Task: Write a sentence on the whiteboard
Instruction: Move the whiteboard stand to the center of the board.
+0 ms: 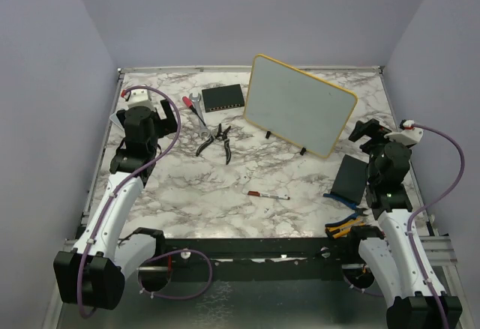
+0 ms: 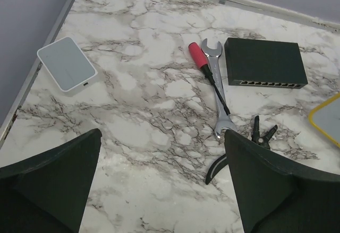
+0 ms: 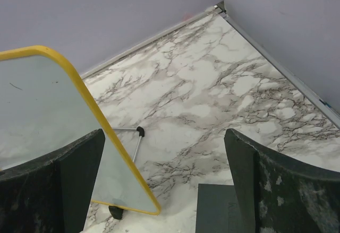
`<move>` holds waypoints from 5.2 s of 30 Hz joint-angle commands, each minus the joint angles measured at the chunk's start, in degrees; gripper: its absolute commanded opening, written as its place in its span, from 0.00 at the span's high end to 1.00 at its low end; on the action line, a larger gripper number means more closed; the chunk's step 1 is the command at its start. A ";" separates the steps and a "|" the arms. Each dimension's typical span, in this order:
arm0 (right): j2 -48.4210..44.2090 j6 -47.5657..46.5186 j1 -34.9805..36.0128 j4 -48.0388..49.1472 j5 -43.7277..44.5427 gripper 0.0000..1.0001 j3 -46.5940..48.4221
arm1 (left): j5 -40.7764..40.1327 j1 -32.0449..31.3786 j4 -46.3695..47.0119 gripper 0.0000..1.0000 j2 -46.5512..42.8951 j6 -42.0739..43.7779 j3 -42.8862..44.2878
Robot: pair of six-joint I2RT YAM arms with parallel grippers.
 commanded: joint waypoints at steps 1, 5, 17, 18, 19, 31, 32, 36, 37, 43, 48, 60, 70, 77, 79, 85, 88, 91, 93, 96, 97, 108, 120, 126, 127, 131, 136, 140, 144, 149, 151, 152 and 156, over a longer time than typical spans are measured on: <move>-0.11 -0.25 -0.21 0.43 -0.08 0.01 -0.46 | -1.35 0.33 0.16 0.01 0.40 -1.33 1.87; -0.71 -0.27 -0.19 0.47 -0.47 0.01 -0.71 | -1.74 0.27 0.12 0.01 0.89 -1.39 1.72; -1.39 -0.26 -0.18 0.95 -1.99 0.01 -1.07 | 7.80 -13.12 11.34 0.01 1.89 -11.37 -6.48; -1.39 -0.31 -0.18 0.97 -2.09 0.01 -1.07 | 6.88 -16.16 13.86 0.01 2.87 -12.23 -7.81; -1.39 -0.33 -0.21 0.78 -2.16 0.01 -0.95 | 6.51 -18.78 16.23 0.01 4.31 -12.80 -8.57; -4.48 -0.08 -0.23 -0.91 -0.92 0.02 -1.30 | 10.82 -31.06 41.00 0.08 30.72 -9.39 -5.19; -4.75 -0.10 -0.23 -0.96 -0.70 0.02 -1.18 | 10.84 -31.27 42.00 0.09 32.69 -8.59 -4.60; -5.59 0.37 -0.22 -0.84 -0.04 0.02 -1.56 | 11.85 -31.43 44.35 0.13 39.89 -5.93 -1.73; -5.73 0.40 -0.23 -0.75 -0.08 0.02 -1.67 | 12.61 -31.55 45.07 0.14 41.71 -5.55 -1.07; -5.66 0.45 -0.23 -0.87 0.31 0.02 -1.44 | 13.61 -32.56 46.66 0.21 51.04 -2.19 4.00; -5.71 0.47 -0.23 -0.54 0.43 0.02 -1.60 | 12.43 -33.69 46.57 0.27 55.30 0.61 7.24; -3.99 0.52 -0.23 0.18 0.40 0.02 -1.43 | 8.95 -34.35 40.97 0.38 63.28 3.89 14.87; -3.72 0.44 -0.23 0.28 0.62 0.02 -1.42 | 6.19 -34.50 38.70 0.49 66.76 5.07 19.20; -3.39 0.62 -0.24 0.54 0.70 0.02 -1.54 | 3.21 -35.72 38.75 0.61 66.86 5.45 19.27; -3.25 0.61 -0.23 0.28 0.70 0.02 -1.45 | 2.81 -35.77 38.83 0.64 67.23 5.33 19.39; -3.68 0.71 -0.18 0.09 0.78 0.02 -1.48 | 2.50 -36.16 39.09 0.66 67.69 5.36 19.83; -3.68 0.68 -0.23 -0.08 0.78 0.02 -1.42 | 2.54 -36.30 39.12 0.69 68.01 5.88 20.29; -3.68 0.69 -0.21 -0.24 0.78 0.02 -1.42 | 2.49 -36.22 39.10 0.72 68.39 6.49 20.73; -3.76 0.75 -0.22 -0.34 0.74 0.02 -1.34 | 2.27 -36.28 39.10 0.76 68.61 6.77 20.93; -3.92 0.70 -0.23 -0.44 0.78 0.02 -1.34 | 1.62 -36.28 39.10 0.91 68.24 6.72 20.58; -3.94 0.76 -0.20 -0.44 0.76 0.02 -1.34 | 1.39 -36.28 39.10 0.93 68.02 6.60 20.32; -4.21 0.79 -0.21 -0.75 0.88 0.02 -1.41 | -7.49 -37.54 40.24 1.00 62.96 -0.36 12.42; -4.21 0.98 -0.23 -0.87 0.68 0.02 -1.42 | -19.39 -41.58 37.98 1.00 57.58 -13.95 5.44; -4.54 1.28 -0.22 -1.05 0.84 0.02 -1.51 | -19.82 -42.89 34.46 1.00 57.36 -19.20 5.63; -4.57 1.23 -0.21 -1.05 0.87 0.02 -1.58 | -19.61 -43.11 34.28 1.00 57.12 -19.48 5.52; -4.56 1.38 -0.19 -0.97 0.86 0.02 -1.67 | -19.68 -43.85 33.54 1.00 56.42 -20.56 5.02; -4.47 1.48 -0.21 -0.79 0.87 0.02 -1.79 | -20.80 -45.16 31.85 1.00 57.76 -20.59 5.47; -4.61 1.54 -0.18 -0.96 0.85 0.02 -1.77 | -23.42 -46.44 29.62 1.00 58.27 -20.86 6.17; -4.48 1.61 -0.19 -0.71 0.96 0.02 -1.86 | -23.66 -46.92 29.04 0.99 58.25 -20.70 6.34; -4.21 1.57 -0.18 -0.61 0.85 0.02 -1.89 | -23.37 -47.29 28.23 0.84 57.87 -20.36 6.54; -4.33 1.64 -0.23 -0.54 0.87 0.02 -1.86 | -23.44 -47.39 27.96 0.77 57.35 -20.43 6.31; -4.30 1.66 -0.19 -0.57 0.87 0.02 -1.86 | -23.43 -47.40 27.87 0.75 57.00 -20.52 6.15; -4.22 1.74 -0.18 -0.44 0.70 0.02 -1.95 | -23.26 -47.87 27.85 0.66 55.27 -20.43 5.20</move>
